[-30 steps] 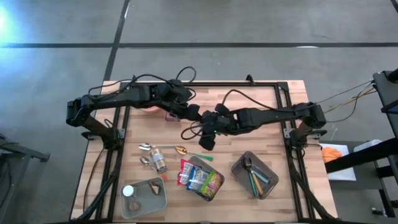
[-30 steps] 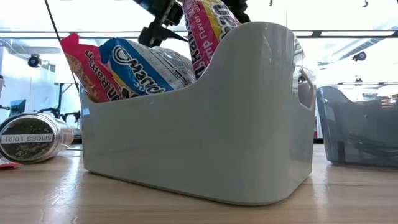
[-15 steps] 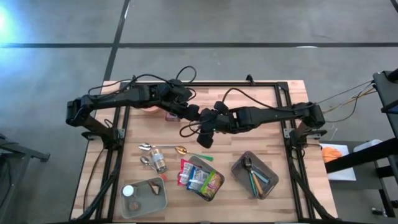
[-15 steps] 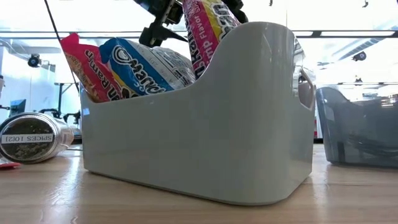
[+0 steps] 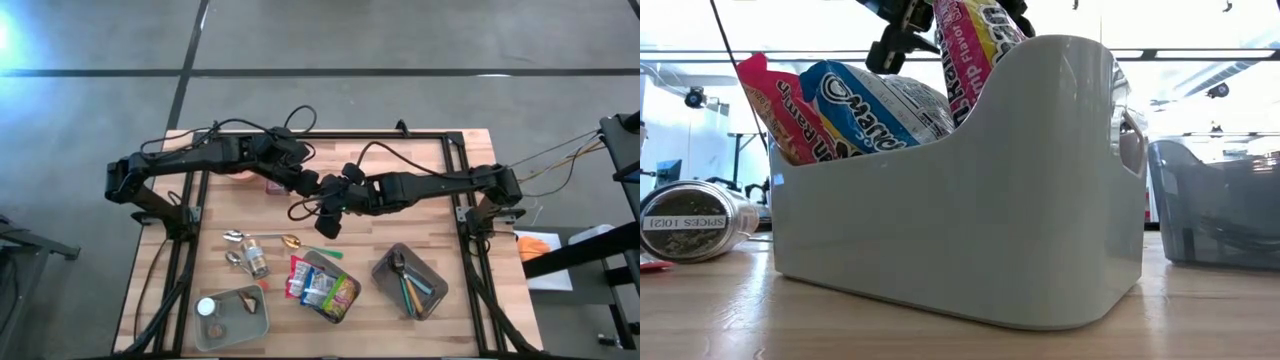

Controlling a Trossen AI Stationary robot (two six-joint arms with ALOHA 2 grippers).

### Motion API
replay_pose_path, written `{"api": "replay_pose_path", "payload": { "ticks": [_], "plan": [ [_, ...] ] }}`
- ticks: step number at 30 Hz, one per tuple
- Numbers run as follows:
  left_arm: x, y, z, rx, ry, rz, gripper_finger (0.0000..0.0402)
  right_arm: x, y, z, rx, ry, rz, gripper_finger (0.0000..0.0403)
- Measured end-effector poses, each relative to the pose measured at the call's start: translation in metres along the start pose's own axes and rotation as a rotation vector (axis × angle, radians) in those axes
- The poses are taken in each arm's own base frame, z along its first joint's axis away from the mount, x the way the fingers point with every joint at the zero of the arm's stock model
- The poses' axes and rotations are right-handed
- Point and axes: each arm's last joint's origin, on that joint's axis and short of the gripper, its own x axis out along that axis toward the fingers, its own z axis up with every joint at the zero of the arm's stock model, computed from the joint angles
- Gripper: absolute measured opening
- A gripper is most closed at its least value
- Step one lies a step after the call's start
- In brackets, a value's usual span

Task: Pick & Place Food Item
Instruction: Put the brown seasoning bottle into the left gray bin

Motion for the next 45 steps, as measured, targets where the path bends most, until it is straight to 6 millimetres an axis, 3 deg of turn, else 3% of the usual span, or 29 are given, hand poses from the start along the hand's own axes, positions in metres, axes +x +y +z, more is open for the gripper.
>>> {"api": "replay_pose_path", "payload": {
  "ticks": [4,11,16,33,45],
  "plan": [
    [0.0,-0.0004,-0.001,0.0,0.029,-0.02,0.0172,0.0001,-0.0001,0.0004,0.0,-0.002,0.001,0.0185],
    [0.0022,0.0011,-0.0036,0.033,0.072,-0.026,0.0274,-0.0017,0.0001,0.0039,0.009,-0.03,0.011,0.0185],
    [0.0019,0.0019,-0.0036,0.023,0.064,-0.01,0.0301,-0.0018,0.0003,0.0047,0.013,-0.038,0.011,0.0185],
    [0.0016,-0.0006,-0.0014,0.046,0.054,-0.046,0.0204,-0.0021,0.0023,0.0031,0.001,-0.018,0.043,0.0185],
    [0.0015,-0.0007,-0.0025,0.076,0.078,-0.061,0.0177,-0.0021,0.0024,0.0029,0.0,-0.02,0.039,0.0185]
  ]
}}
